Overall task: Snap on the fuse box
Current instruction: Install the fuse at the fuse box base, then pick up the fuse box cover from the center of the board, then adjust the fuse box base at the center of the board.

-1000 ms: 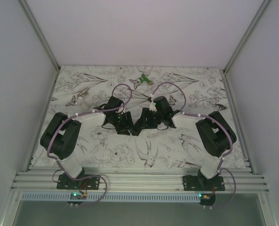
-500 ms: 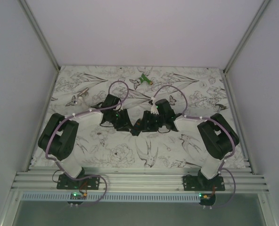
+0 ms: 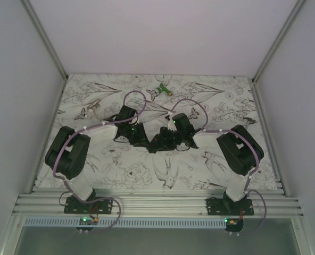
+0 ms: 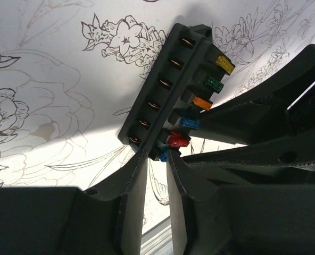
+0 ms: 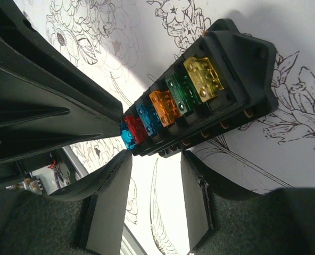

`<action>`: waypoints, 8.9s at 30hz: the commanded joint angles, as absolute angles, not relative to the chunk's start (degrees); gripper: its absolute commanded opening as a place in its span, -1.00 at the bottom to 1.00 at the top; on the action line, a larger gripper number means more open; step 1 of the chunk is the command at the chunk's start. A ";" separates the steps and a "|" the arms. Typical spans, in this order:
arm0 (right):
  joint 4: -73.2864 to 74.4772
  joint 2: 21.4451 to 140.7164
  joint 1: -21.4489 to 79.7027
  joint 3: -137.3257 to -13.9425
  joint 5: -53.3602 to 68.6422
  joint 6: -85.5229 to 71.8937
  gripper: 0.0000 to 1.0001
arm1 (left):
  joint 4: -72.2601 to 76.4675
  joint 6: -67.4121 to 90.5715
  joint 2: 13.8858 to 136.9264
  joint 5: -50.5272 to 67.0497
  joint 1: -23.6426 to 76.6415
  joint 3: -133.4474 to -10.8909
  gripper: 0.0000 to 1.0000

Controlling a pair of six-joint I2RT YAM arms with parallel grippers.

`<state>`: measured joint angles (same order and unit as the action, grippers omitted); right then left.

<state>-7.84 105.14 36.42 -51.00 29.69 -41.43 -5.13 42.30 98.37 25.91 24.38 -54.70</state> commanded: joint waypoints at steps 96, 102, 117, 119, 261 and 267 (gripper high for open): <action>-3.40 106.52 35.79 -59.43 29.74 -36.14 -0.22 | -13.07 43.00 99.85 20.58 27.01 -61.34 -0.07; -3.37 106.78 35.71 -59.83 29.78 -36.41 -0.22 | -13.04 43.05 100.84 20.68 26.98 -61.87 -0.13; 1.99 109.00 36.09 -61.44 29.10 -34.04 -0.65 | -13.09 43.50 104.19 21.80 26.98 -62.26 -0.33; 4.11 109.54 36.52 -62.18 28.54 -33.11 -0.69 | -13.02 43.65 104.98 22.15 27.14 -62.48 -0.36; -8.13 94.78 33.50 -45.85 6.52 -16.52 1.00 | -30.52 14.37 127.51 -6.73 27.33 -111.83 -0.46; -8.92 98.39 38.76 -47.74 5.23 -17.56 1.00 | -30.58 23.69 112.68 -11.49 27.42 -96.32 -0.54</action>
<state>-7.49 96.25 35.70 -45.63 6.07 -16.23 -29.61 15.92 121.27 -6.24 27.38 -103.53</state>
